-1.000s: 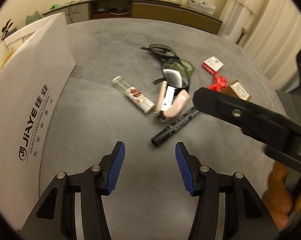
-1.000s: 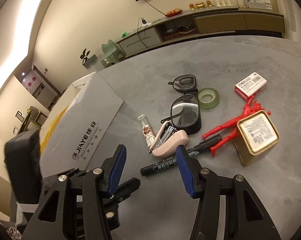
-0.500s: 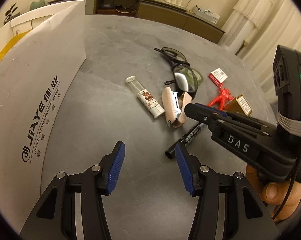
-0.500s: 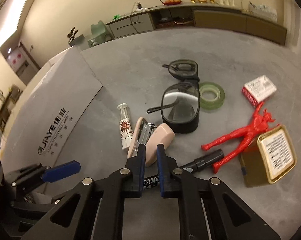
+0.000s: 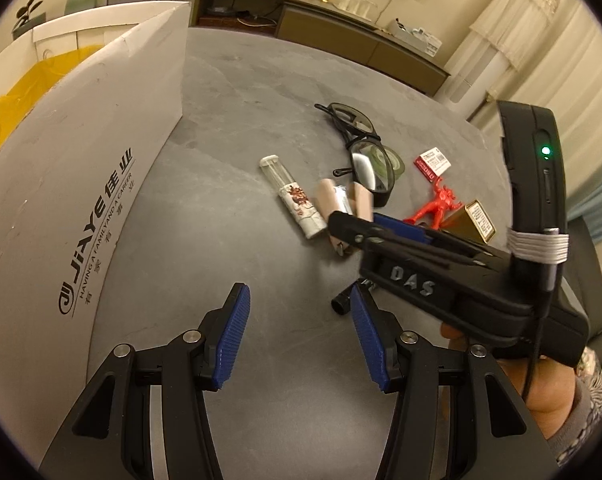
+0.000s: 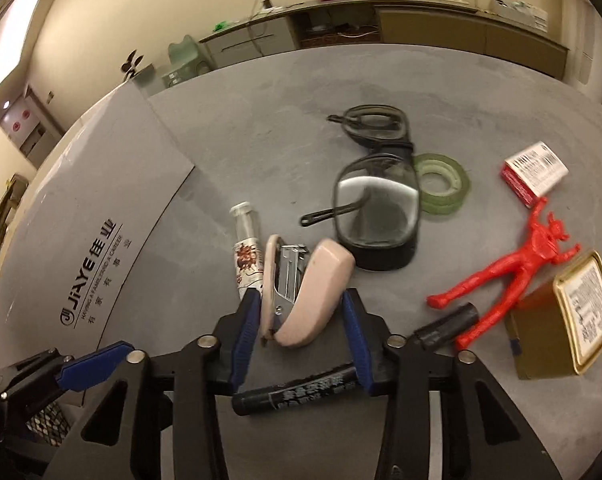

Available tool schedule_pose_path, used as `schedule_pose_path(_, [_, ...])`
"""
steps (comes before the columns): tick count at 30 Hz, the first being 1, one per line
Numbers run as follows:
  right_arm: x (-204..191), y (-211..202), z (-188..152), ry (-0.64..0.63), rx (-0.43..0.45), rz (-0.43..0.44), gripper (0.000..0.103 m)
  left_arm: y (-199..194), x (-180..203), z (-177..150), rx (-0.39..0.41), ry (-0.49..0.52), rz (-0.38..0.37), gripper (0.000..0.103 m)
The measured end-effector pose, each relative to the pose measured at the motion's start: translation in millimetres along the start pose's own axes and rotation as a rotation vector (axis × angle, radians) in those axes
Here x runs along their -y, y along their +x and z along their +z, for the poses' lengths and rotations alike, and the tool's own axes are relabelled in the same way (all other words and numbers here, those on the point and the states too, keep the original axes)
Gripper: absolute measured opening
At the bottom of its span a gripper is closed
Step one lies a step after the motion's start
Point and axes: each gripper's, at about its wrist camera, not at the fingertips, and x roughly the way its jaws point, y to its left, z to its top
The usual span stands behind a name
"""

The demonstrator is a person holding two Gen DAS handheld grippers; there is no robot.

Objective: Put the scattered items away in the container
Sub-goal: 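Lift the pink stapler off the table with the right gripper, then hold the pink stapler in the right gripper and move it toward the left gripper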

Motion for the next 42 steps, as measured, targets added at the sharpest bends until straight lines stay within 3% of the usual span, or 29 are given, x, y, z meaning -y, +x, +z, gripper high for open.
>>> schedule_pose_path(5, [-21.2,-7.3,-0.3,-0.177,0.016,-0.139,0.041,-3.3,-7.8,1.1,-0.002,-0.025,0.003,0.055])
schedule_pose_path(10, [-43.1,-10.3,-12.6,-0.418,0.042,-0.407,0.041,-4.9,-13.8,0.7,-0.009,-0.05,0.015,0.055])
schedule_pose_path(13, [-48.5,-1.3,-22.0,-0.533,0.02,-0.5,0.041,-6.7,-16.4,0.2,-0.005,-0.063,0.019,0.055])
schedule_pose_path(15, [-51.1,-3.1,-27.3,-0.564,0.026,-0.464,0.041,-8.4,-18.9,0.3,0.0,-0.072,0.014,0.055])
schedule_pose_path(19, [-34.3,-23.7,-20.3,-0.385,0.016,-0.227,0.041,-6.0,-20.4,-1.2,-0.013,-0.074,0.001,0.055])
schedule_pose_path(24, [0.7,-43.8,-20.9,-0.22,-0.003,-0.126,0.041,2.9,-9.4,-4.6,-0.035,-0.045,-0.028,0.055])
schedule_pose_path(29, [28.5,-71.5,-31.1,-0.062,0.019,-0.008,0.043,11.9,5.2,5.6,-0.048,-0.071,-0.125,0.055])
schedule_pose_path(35, [22.4,-38.1,-8.9,-0.059,0.007,0.033,0.043,6.2,-11.3,11.7,0.025,-0.173,-0.064,0.055])
schedule_pose_path(38, [15.0,-17.0,-4.5,-0.082,-0.015,0.024,0.042,6.5,-26.3,6.4,0.028,-0.2,-0.025,0.055])
schedule_pose_path(42, [8.7,-10.1,-0.7,-0.071,-0.026,0.095,0.04,9.4,-42.1,3.9,0.015,-0.244,-0.025,0.055])
